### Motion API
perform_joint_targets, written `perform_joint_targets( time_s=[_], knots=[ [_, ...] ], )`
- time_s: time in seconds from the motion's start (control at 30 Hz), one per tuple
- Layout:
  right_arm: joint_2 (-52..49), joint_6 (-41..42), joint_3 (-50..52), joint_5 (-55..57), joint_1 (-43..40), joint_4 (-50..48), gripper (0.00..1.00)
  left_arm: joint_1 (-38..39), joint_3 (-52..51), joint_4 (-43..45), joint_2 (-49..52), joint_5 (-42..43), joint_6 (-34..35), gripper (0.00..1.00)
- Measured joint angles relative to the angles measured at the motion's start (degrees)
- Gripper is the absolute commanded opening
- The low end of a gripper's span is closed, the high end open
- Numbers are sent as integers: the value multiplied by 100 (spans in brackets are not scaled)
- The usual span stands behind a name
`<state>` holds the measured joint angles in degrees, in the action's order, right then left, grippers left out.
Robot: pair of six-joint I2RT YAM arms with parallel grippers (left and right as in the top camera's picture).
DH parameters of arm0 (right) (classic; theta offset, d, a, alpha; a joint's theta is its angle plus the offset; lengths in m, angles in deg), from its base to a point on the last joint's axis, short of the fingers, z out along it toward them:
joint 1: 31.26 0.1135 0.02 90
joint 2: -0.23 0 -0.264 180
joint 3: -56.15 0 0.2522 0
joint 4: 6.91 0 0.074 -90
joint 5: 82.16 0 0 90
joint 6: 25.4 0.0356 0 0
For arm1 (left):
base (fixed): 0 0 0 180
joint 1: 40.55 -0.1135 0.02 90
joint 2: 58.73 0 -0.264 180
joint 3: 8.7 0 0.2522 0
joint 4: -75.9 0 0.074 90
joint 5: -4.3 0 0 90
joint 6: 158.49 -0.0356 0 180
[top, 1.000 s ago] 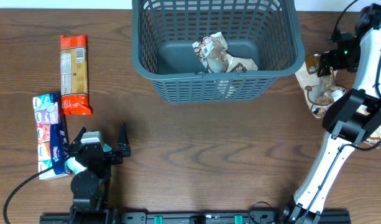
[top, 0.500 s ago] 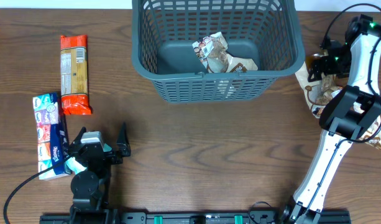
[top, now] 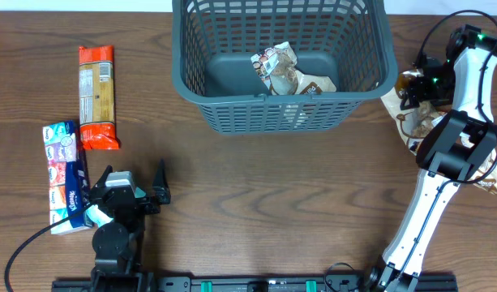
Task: Pack container
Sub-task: 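Grasp the Pantree pouch with the right gripper and lift it, then drop the Pantree pouch into the basket with the right gripper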
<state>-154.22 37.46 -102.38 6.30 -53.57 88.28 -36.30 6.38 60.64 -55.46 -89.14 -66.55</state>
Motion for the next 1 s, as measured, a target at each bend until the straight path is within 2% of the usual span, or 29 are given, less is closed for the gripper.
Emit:
perform_joint_targets(
  time_s=[0.13, 0.17, 0.4, 0.73, 0.87, 1.0],
  knots=[
    [9, 22, 28, 11, -2, -9, 26, 0, 0, 0, 0, 0, 0, 99],
    [11, 46, 39, -4, -2, -9, 21, 0, 0, 2, 0, 0, 0, 99],
    [35, 210, 52, -205, -2, 44, 1, 0, 0, 2, 0, 0, 2, 99],
    [345, 363, -280, -643, 129, 63, 1, 0, 0, 2, 0, 0, 0, 99],
    [1314, 422, -656, -844, 227, -199, 1, 0, 0, 0, 0, 0, 2, 98],
    [2761, 295, -1010, -1082, 393, -505, 1, 0, 0, 0, 0, 0, 2, 99]
  ],
)
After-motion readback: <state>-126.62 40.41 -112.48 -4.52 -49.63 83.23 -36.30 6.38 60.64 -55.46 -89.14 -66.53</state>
